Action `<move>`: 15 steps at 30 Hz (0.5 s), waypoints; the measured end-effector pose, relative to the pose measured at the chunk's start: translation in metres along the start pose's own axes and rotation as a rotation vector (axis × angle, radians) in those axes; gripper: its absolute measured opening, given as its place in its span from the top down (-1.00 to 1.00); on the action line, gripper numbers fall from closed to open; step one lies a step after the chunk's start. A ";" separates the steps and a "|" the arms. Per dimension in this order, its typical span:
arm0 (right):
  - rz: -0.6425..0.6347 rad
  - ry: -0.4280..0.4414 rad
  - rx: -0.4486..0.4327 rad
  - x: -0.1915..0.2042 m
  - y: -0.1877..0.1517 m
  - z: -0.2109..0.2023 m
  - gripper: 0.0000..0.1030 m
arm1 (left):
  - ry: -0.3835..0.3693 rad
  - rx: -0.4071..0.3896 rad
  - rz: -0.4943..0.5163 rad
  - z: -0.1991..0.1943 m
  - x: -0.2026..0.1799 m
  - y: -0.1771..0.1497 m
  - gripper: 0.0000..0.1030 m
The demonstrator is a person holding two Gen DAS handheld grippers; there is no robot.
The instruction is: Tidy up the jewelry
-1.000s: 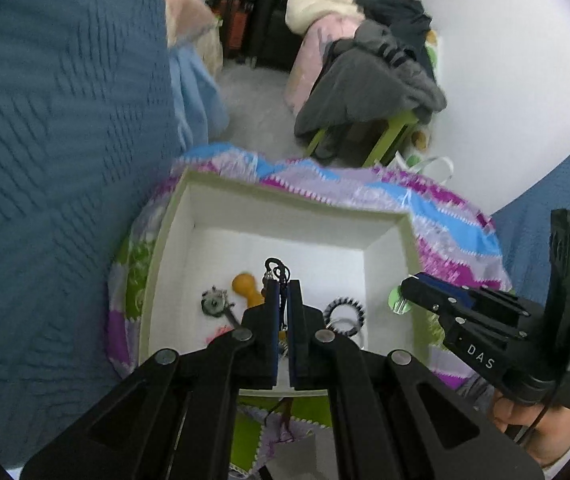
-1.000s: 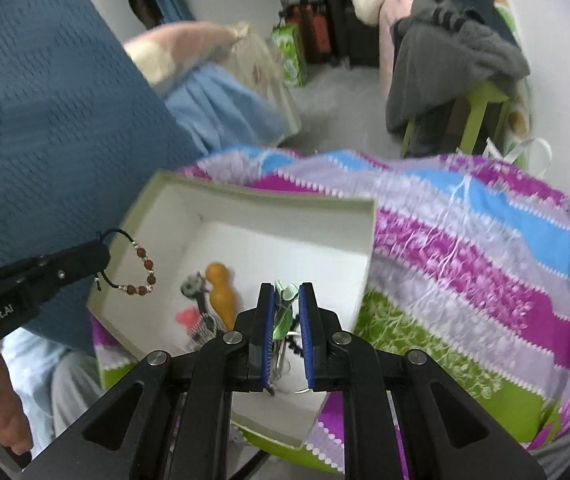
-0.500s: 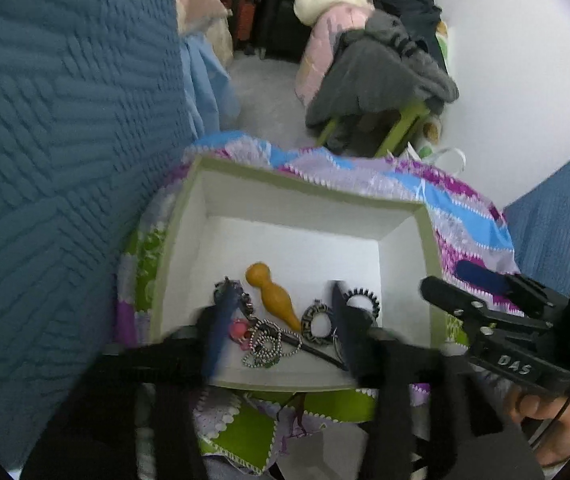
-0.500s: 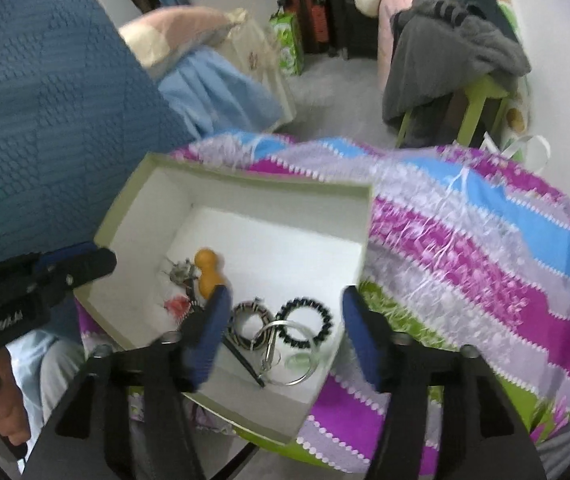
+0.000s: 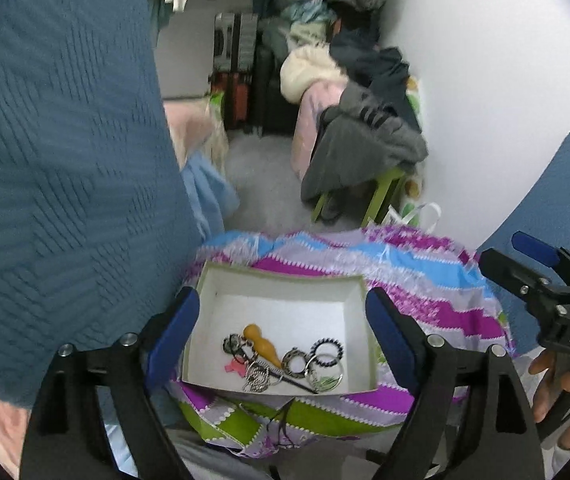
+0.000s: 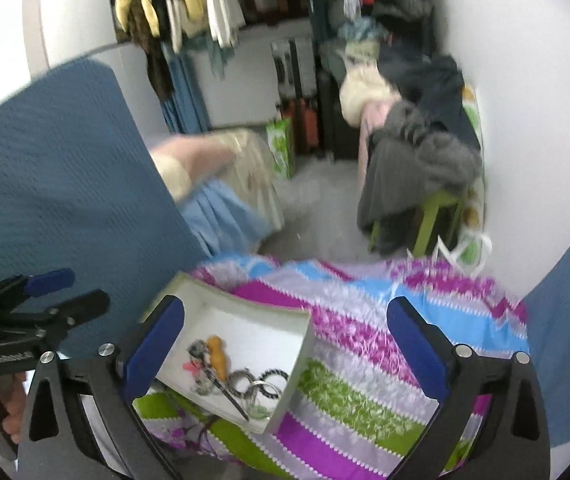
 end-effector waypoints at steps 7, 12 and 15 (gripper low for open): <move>-0.011 -0.027 -0.098 0.003 0.018 -0.060 -0.99 | -0.019 -0.131 0.013 -0.066 -0.021 0.014 -0.99; -0.009 -0.040 -0.138 0.007 0.009 -0.096 -0.99 | -0.010 -0.180 0.030 -0.101 -0.029 0.010 -0.99; -0.008 -0.043 -0.149 0.011 0.000 -0.111 -0.99 | -0.010 -0.184 0.036 -0.111 -0.034 0.000 -0.99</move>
Point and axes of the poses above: each gripper's, at about its wrist camera, not at the fingertips, and z roughly the way its jaws point, x to its left, y to its top, the point moved 8 cm from there along z, roughly the way its jaws point, and after that the axes turned 4 degrees about -z, right-handed, at the moved point
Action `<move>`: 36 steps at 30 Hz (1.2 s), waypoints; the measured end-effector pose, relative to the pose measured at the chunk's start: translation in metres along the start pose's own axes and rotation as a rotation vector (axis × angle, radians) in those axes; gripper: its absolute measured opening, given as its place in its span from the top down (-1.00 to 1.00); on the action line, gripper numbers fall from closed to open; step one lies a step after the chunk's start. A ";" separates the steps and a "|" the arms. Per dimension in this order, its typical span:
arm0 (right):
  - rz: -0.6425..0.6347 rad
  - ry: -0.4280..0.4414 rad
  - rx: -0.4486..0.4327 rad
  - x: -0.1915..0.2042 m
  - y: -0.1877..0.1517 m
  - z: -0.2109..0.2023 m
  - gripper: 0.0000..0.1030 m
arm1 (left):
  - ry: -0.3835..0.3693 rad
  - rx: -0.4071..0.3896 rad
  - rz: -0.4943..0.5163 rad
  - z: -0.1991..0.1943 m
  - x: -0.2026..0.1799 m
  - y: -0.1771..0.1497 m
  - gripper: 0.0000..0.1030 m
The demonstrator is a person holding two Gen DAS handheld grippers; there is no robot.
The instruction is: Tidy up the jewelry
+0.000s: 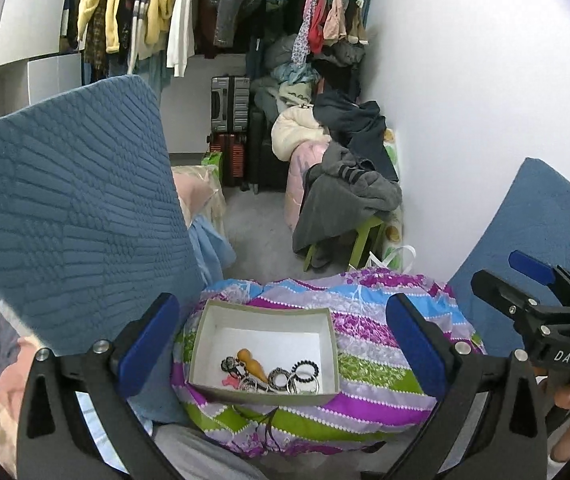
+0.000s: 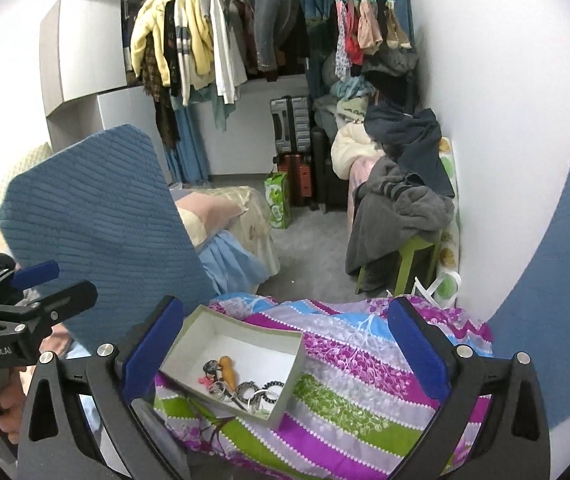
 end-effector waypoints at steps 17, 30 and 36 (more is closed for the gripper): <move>0.046 -0.073 -0.005 0.005 -0.078 -0.016 -0.99 | 0.037 0.053 0.050 0.010 0.001 -0.067 -0.99; 0.058 -0.075 0.082 0.012 -0.140 0.025 -0.99 | 0.069 0.106 0.037 0.052 0.025 -0.109 -0.99; 0.070 -0.075 0.111 0.013 -0.151 0.037 -0.99 | 0.069 0.125 0.027 0.057 0.032 -0.117 -0.99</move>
Point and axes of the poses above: each gripper's, at about its wrist camera, not at the fingertips, and z roughly the way its jaws point, x to its left, y to its top, the point moved 8 cm from there along z, roughly the way its jaws point, and after that the axes turned 4 degrees about -z, right-handed, at the moved point
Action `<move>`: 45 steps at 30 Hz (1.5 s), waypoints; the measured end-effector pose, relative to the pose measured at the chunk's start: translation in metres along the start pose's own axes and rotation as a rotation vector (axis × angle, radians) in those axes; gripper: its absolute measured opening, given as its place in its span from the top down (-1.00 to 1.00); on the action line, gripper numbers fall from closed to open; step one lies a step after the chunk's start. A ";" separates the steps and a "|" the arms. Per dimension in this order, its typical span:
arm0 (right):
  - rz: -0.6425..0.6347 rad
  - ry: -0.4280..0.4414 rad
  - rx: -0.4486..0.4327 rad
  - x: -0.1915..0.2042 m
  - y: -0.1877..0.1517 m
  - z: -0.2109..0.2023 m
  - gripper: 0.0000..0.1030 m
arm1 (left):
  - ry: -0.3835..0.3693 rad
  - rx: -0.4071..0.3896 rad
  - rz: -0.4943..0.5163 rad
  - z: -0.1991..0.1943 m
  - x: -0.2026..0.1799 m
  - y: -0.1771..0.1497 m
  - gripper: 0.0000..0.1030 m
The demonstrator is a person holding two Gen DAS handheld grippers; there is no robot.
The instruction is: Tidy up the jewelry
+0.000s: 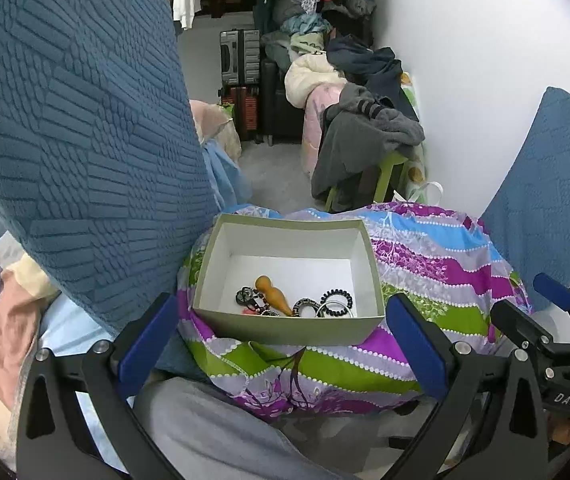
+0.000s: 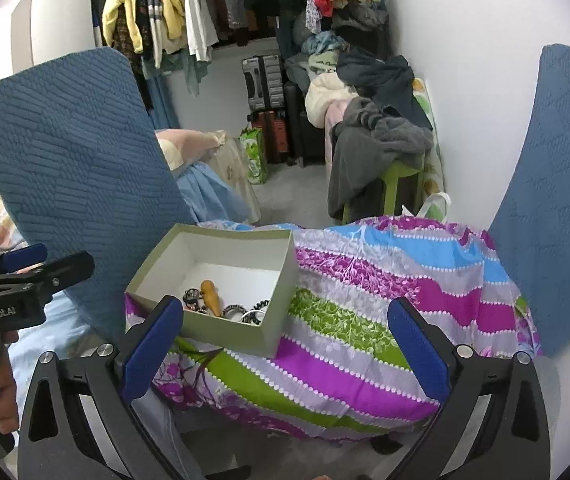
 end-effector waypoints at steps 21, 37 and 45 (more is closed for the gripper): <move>-0.004 -0.018 0.023 0.001 -0.006 0.012 -0.99 | 0.021 0.008 -0.044 0.000 0.017 -0.004 -0.99; -0.011 -0.028 0.037 0.000 -0.007 0.011 -0.99 | 0.028 0.030 -0.042 0.004 0.022 -0.009 -0.99; -0.020 -0.039 0.040 0.001 -0.008 0.012 -0.99 | 0.030 0.047 -0.031 0.004 0.018 -0.012 -0.99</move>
Point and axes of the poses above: each gripper's, at about its wrist camera, not at the fingertips, and z roughly the way its jaws point, x to its left, y to its top, the point moved 8 cm from there along z, roughly the way its jaws point, and after that the axes turned 4 degrees about -z, right-handed, at the moved point
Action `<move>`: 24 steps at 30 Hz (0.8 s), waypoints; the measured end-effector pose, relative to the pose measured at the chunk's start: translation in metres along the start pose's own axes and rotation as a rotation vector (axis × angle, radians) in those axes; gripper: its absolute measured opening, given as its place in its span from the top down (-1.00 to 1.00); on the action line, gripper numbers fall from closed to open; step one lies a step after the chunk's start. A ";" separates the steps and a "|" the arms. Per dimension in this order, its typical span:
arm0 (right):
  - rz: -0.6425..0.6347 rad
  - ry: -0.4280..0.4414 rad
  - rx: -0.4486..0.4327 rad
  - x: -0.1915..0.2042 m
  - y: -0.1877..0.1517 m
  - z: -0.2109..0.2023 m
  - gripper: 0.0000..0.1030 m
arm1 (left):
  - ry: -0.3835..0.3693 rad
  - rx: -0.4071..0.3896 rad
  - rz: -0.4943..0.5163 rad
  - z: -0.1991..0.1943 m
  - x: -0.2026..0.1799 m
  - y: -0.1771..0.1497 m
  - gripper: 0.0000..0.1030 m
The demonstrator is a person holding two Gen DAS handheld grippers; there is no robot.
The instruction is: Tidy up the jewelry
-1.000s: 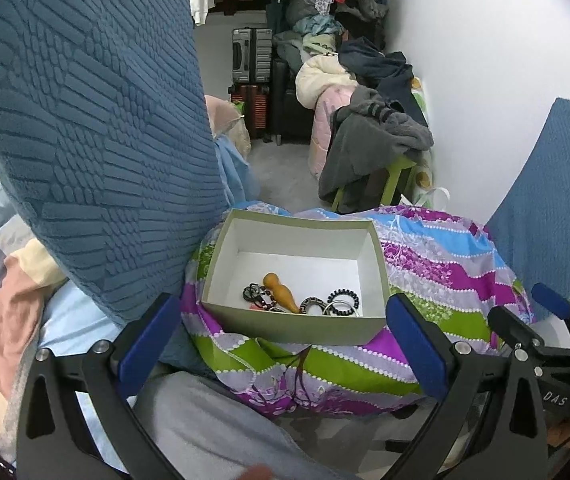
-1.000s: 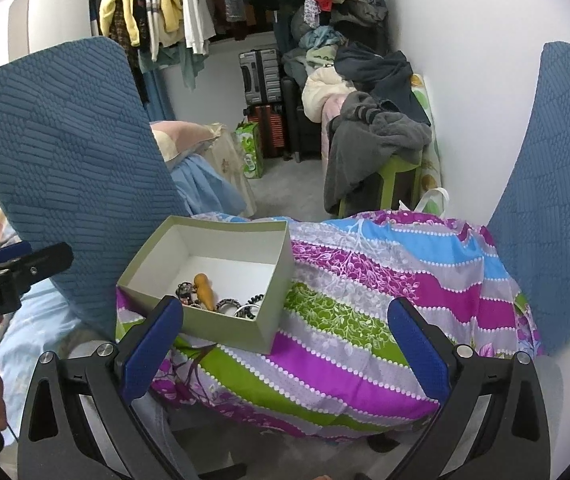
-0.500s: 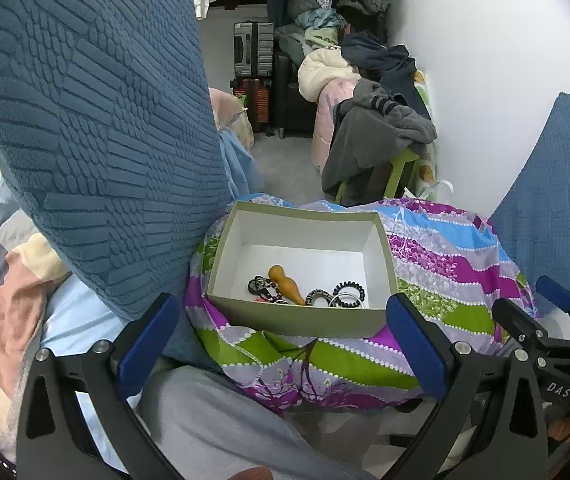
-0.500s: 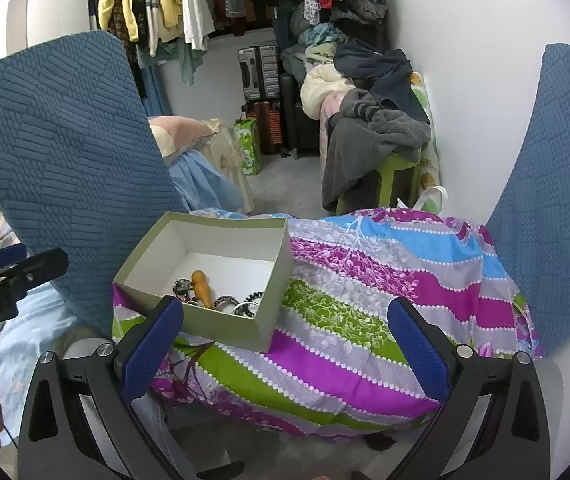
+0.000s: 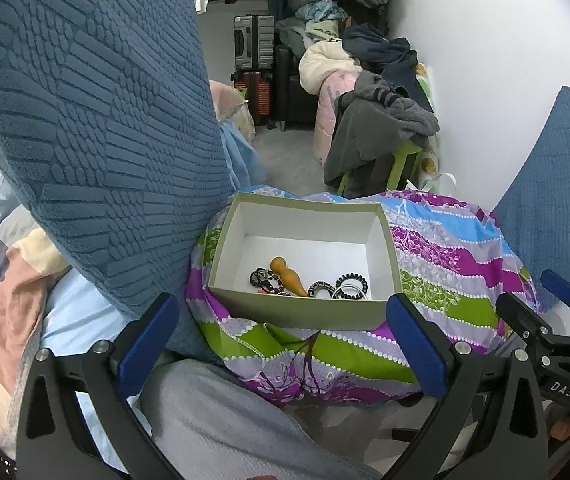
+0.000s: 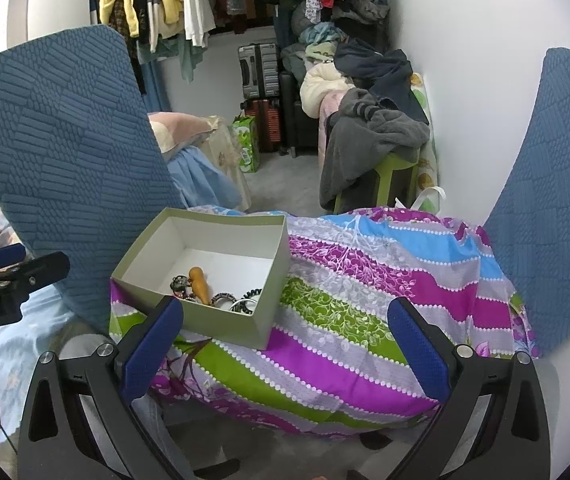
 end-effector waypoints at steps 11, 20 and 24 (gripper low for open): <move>-0.001 -0.002 -0.003 -0.003 -0.001 -0.001 -0.99 | -0.002 0.019 -0.005 0.006 -0.001 -0.005 -0.99; 0.003 -0.002 -0.006 -0.002 0.000 -0.002 -0.99 | 0.002 -0.002 -0.002 -0.002 0.005 -0.002 -0.99; -0.004 -0.007 -0.018 0.001 0.002 -0.005 -0.99 | -0.006 -0.004 -0.007 -0.003 0.005 0.000 -0.99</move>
Point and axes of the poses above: each gripper's, at about its wrist camera, not at the fingertips, and z roughly the way its jaws point, x to its left, y to its top, the point moved 8 cm from there along z, roughly the way its jaws point, and after that the axes turned 4 degrees about -z, right-handed, at the moved point
